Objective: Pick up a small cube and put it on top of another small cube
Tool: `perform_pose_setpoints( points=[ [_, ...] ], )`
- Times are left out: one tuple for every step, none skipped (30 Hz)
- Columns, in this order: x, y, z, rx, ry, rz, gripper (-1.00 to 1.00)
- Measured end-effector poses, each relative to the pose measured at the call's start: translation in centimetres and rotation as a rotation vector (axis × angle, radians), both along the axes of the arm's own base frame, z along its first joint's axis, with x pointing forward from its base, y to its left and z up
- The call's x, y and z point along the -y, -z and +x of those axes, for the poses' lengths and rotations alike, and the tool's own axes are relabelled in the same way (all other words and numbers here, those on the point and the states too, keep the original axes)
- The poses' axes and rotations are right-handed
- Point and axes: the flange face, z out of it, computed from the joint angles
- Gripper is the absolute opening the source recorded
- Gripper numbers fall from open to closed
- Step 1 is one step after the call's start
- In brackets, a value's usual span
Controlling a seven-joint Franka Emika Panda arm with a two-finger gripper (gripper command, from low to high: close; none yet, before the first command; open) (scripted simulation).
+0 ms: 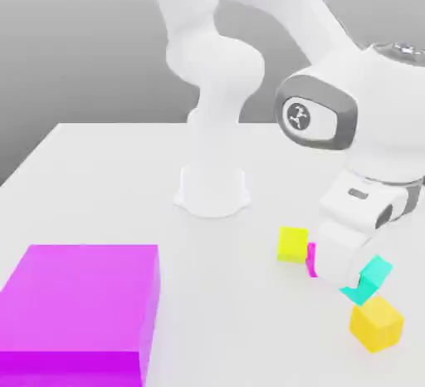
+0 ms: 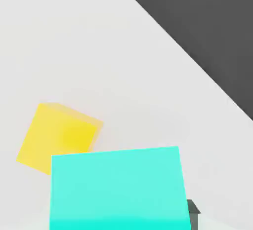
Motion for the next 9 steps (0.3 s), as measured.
perform_pose_setpoints(
  points=[
    [-0.7,0.7,-0.5,0.004,-0.015,-0.001,-1.0],
    [-1.1,1.6,-0.6,0.007,-0.022,-0.001,-1.0],
    [-1.2,2.7,-0.7,0.008,-0.024,-0.001,-1.0],
    [-1.3,3.9,-0.7,0.009,-0.026,-0.001,-1.0],
    [-1.4,5.1,-0.8,0.009,-0.028,-0.001,-1.0],
    [-1.4,6.4,-0.8,0.009,-0.029,-0.002,1.0],
    [-1.4,6.4,-0.8,0.009,-0.029,-0.002,1.0],
    [-1.4,6.4,-0.8,0.009,-0.029,-0.002,1.0],
    [-1.4,6.4,-0.8,0.009,-0.029,-0.002,1.0]
  ],
)
